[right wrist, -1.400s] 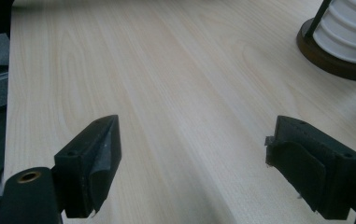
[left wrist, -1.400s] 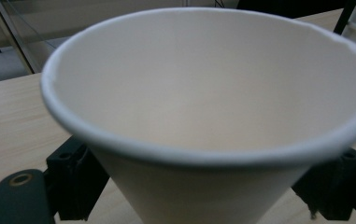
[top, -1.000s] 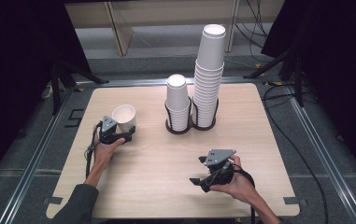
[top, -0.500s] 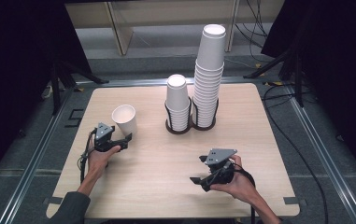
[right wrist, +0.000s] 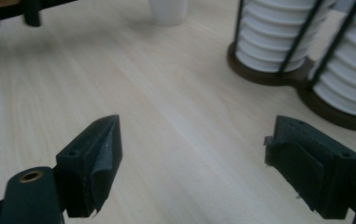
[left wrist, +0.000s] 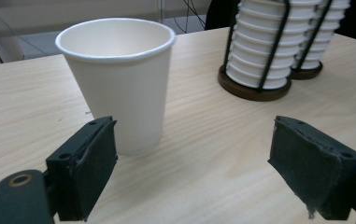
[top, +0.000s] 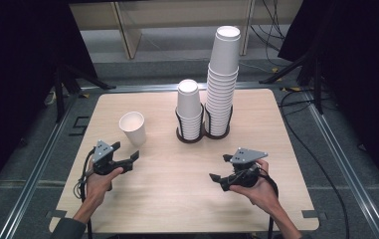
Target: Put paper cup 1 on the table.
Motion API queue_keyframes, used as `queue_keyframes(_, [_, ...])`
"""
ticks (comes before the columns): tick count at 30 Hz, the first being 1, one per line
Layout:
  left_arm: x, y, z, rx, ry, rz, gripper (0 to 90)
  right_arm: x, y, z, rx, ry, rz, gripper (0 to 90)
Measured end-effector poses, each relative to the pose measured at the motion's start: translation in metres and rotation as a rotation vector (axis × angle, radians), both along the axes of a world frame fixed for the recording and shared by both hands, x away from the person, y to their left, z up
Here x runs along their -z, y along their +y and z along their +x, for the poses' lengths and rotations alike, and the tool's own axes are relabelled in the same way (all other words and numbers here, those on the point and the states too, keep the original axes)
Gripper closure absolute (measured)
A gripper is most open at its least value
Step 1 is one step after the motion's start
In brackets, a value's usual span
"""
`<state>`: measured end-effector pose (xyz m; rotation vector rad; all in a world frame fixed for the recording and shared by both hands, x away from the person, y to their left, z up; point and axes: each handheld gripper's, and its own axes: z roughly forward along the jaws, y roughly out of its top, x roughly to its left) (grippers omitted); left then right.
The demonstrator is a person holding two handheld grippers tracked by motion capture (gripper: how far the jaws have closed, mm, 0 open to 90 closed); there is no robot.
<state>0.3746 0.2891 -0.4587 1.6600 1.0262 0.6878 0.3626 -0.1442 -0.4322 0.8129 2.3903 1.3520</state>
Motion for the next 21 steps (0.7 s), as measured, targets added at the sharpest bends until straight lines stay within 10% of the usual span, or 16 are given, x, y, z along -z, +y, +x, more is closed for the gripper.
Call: queue_keyframes(21, [-0.002, -0.014, -0.080, 0.052, -0.004, -0.037, 14.4, -0.038, -0.040, 0.043, 0.221, -0.036, 0.122, 15.9])
